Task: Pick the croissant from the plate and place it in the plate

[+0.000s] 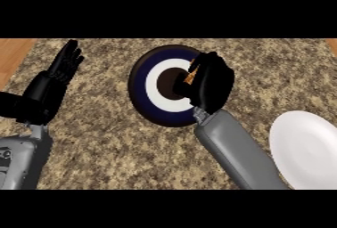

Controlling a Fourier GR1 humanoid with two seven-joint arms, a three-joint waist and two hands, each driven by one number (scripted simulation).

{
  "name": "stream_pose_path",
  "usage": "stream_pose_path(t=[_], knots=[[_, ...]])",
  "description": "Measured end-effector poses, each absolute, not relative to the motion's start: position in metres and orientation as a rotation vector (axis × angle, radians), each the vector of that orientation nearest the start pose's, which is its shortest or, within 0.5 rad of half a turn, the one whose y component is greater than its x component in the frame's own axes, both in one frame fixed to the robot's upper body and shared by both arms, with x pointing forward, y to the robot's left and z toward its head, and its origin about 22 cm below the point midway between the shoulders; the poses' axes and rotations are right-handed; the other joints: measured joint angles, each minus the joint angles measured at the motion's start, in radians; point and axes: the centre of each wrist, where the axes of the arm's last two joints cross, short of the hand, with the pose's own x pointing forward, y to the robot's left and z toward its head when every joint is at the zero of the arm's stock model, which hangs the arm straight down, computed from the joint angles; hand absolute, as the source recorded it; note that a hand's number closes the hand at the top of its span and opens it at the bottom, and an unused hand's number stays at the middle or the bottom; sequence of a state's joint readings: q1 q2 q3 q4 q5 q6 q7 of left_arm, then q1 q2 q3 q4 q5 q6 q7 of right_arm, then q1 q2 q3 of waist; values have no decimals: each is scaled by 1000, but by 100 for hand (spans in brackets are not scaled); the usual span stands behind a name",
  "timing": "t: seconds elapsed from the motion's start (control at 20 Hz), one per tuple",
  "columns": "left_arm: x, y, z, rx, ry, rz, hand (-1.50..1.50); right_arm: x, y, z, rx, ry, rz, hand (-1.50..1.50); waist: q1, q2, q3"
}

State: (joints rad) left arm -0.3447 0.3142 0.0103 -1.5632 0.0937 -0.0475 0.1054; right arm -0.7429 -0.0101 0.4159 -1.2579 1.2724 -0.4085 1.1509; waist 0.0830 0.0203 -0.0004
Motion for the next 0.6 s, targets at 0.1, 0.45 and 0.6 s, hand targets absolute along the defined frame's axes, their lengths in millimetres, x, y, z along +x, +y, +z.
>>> stream_pose_path(t=[0.1,0.45,0.6], knots=[[314,259,111,69,-1777,-298,0,349,-51,118,-1266,-1379,283,-150,3,2,1],[319,255,109,63,-1783,-305,0,379,-56,111,-1149,-1391,181,-150,16,9,1],[318,255,110,56,-1782,-306,0,388,-56,110,-1116,-1441,98,-150,21,7,2]])
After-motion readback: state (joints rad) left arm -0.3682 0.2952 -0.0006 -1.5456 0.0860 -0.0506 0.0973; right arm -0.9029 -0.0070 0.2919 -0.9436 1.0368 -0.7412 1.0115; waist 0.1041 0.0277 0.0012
